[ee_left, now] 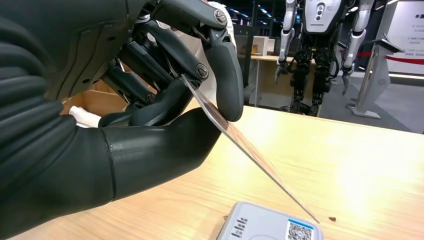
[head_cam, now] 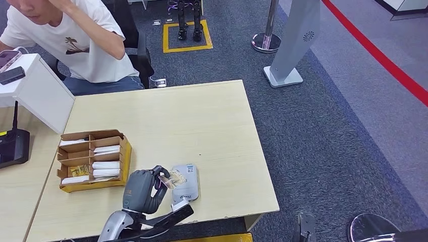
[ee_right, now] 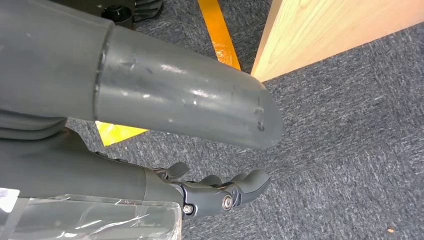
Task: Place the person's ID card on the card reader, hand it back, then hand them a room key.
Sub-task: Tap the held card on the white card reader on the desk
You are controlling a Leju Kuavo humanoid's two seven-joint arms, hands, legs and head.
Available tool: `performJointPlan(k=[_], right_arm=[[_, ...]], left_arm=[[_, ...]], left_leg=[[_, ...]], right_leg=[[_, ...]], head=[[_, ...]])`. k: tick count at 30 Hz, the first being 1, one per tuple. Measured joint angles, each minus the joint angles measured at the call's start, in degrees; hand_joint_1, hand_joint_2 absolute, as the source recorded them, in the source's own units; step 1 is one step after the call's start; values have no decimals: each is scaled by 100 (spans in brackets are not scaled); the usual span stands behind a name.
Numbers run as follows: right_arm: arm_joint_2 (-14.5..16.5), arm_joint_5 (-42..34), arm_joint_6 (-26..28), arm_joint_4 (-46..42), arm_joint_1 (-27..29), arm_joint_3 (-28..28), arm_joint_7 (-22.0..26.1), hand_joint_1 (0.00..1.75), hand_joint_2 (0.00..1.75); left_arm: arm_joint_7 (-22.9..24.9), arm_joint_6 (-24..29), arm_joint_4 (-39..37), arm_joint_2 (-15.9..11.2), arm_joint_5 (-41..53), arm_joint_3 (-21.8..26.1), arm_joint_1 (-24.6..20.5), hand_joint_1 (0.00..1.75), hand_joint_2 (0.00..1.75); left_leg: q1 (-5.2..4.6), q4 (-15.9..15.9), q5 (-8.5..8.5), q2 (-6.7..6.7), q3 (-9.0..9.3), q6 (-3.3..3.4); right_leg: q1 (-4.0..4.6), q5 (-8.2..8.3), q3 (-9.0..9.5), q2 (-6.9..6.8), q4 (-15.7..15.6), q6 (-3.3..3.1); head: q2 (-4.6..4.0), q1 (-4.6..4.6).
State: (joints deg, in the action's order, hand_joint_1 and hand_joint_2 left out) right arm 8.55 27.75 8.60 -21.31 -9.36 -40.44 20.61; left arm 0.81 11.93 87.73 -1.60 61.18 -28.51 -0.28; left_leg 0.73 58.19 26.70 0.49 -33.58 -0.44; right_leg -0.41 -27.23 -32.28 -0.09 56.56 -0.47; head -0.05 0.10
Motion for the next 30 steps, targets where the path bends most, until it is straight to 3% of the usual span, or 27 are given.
performJointPlan(k=[9, 30], right_arm=[[0, -25, 1, -1, 19, 38, -3, 0, 0], [0, 47, -10, -5, -22, 252, -128, 0, 0]], left_arm=[[70, 108, 8, 72, -111, 38, 113, 175, 175], [185, 173, -454, 132, -67, 560, -205, 175, 175]], left_leg=[[0, 0, 0, 0, 0, 0], [0, 0, -2, -1, 0, 0]], right_leg=[[0, 0, 0, 0, 0, 0], [0, 1, 1, -1, 1, 0]], head=[[-1, 0], [0, 1]])
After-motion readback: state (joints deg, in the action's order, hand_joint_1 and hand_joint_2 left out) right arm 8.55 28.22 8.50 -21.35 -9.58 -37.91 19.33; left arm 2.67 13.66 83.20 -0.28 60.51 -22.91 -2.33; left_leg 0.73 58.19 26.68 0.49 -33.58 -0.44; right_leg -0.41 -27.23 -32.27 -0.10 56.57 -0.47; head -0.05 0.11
